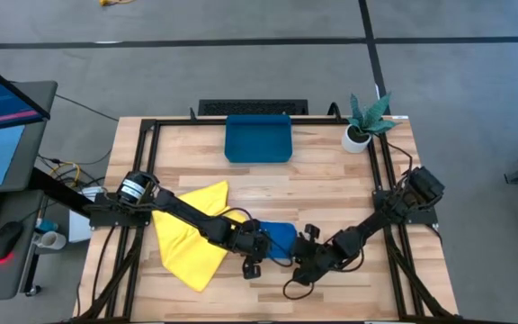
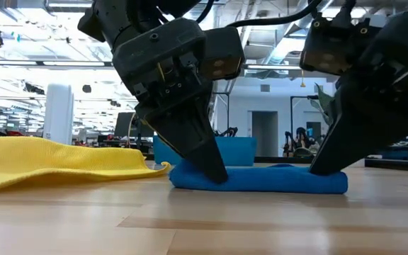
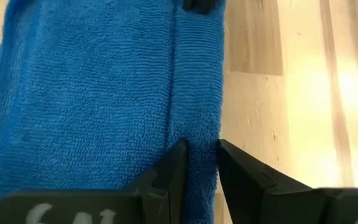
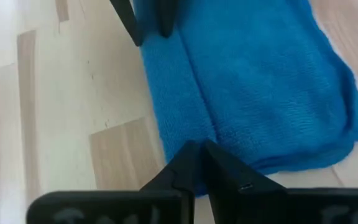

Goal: Roll microfiber towels into tight, uniform cylinder then place into a basket
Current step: Roll the blue microfiber cloth

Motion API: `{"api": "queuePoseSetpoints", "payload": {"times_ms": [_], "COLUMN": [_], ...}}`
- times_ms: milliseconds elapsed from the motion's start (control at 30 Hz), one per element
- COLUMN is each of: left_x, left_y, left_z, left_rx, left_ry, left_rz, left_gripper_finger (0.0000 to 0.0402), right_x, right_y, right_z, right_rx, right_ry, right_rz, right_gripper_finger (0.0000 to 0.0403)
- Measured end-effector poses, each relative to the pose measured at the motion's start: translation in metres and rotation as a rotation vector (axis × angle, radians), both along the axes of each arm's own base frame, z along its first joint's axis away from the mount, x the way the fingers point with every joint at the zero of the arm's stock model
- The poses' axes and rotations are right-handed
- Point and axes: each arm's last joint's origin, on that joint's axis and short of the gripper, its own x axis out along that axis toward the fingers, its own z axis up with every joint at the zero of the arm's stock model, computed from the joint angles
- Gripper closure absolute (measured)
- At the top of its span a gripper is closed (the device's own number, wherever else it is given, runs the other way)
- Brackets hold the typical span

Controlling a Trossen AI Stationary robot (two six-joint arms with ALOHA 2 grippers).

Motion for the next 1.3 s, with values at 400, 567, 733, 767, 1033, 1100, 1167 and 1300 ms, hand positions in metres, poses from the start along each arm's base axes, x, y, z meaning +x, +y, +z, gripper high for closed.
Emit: {"api": "queuePoseSetpoints", "payload": {"times_ms": [400,567,733,767,1033,1100,1167,1300], "left_x": [-0.003,-0.008,-0.014,-0.014,-0.025,-0.028,-0.032,-0.042], "left_y": [-0.013,-0.019,-0.024,-0.026,-0.037,-0.041,-0.047,-0.061], "left_z": [0.000,-0.001,-0.002,-0.002,0.008,0.012,0.018,0.028], "left_rx": [0.131,0.159,0.182,0.186,0.325,0.361,0.404,0.561], "left_ry": [-0.060,-0.028,-0.003,-0.005,-0.036,-0.048,-0.072,-0.135], "left_rz": [-0.064,-0.083,-0.088,-0.090,-0.133,-0.165,-0.194,-0.249], "left_gripper_finger": [0.0316,0.0316,0.0316,0.0316,0.0316,0.0316,0.0316,0.0316], "right_x": [0.002,0.001,0.002,0.002,0.002,0.002,0.002,0.002], "right_y": [-0.002,-0.002,-0.004,-0.004,-0.004,-0.004,-0.004,-0.004], "right_z": [-0.006,-0.007,-0.007,-0.007,-0.008,-0.008,-0.008,-0.008], "right_rx": [0.041,0.057,0.085,0.084,0.081,0.082,0.082,0.083], "right_ry": [0.059,0.066,0.069,0.070,0.073,0.073,0.073,0.071], "right_rz": [0.013,-0.004,-0.026,-0.026,-0.026,-0.026,-0.026,-0.025], "right_gripper_finger": [0.0369,0.0381,0.0386,0.0386,0.0386,0.0386,0.0386,0.0387]}}
